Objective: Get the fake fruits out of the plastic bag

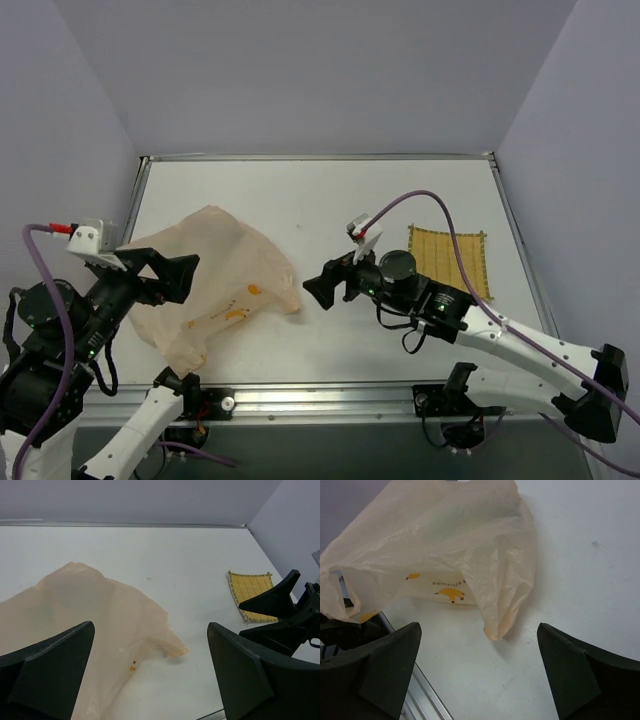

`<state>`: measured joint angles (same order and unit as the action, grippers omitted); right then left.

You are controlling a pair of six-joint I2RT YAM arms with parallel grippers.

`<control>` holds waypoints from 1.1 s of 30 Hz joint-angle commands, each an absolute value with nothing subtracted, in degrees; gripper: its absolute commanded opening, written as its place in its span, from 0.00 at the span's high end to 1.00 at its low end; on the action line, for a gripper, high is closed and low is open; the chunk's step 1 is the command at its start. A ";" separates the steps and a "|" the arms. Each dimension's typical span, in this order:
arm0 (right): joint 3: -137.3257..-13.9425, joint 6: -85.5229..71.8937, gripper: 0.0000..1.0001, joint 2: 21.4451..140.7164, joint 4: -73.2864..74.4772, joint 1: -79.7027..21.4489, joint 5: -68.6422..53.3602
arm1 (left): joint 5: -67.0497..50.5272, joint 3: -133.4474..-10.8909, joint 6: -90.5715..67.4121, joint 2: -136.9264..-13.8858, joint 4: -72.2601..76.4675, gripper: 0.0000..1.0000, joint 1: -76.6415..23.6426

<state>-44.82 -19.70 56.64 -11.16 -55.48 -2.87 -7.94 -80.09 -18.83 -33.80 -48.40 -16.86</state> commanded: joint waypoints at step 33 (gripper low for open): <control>-76.64 0.71 1.00 105.65 -15.20 -59.77 11.07 | -11.33 -72.16 -17.84 -40.51 -56.60 0.02 -16.70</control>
